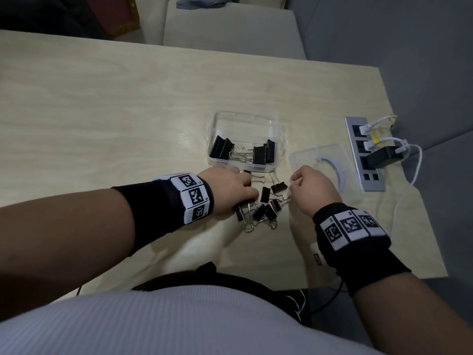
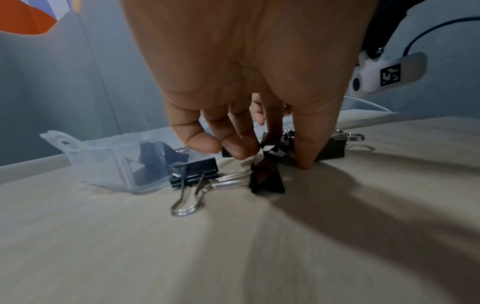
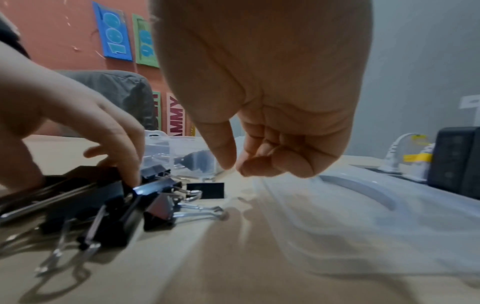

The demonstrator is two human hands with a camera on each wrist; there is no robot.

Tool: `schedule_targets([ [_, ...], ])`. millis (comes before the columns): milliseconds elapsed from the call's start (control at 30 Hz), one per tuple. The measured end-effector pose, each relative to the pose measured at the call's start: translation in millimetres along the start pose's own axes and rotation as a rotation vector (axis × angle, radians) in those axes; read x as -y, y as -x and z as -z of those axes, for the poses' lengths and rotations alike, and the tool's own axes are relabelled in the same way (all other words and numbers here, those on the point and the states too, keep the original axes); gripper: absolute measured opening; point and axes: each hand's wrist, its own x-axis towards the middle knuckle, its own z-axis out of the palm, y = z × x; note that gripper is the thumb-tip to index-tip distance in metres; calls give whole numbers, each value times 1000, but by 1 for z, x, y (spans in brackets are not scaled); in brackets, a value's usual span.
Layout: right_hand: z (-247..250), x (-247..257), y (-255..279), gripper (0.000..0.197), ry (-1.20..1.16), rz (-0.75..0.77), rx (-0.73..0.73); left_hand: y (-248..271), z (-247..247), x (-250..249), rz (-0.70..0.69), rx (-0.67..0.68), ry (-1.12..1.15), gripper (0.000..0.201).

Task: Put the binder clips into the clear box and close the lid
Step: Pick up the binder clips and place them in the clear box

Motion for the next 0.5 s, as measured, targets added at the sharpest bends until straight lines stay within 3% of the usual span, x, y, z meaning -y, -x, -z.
schedule_targets([
  [167, 3, -5, -2, 13, 84, -34, 121, 0, 8, 5, 37, 14, 41, 53],
  [267, 3, -4, 0, 15, 76, -36, 137, 5, 20, 12, 87, -80, 155, 62],
  [400, 1, -2, 2, 14, 76, -43, 157, 4, 43, 30, 251, -298, 341, 62],
  [500, 1, 1, 3, 14, 69, -36, 149, -6, 52, 50, 359, -291, 354, 62],
])
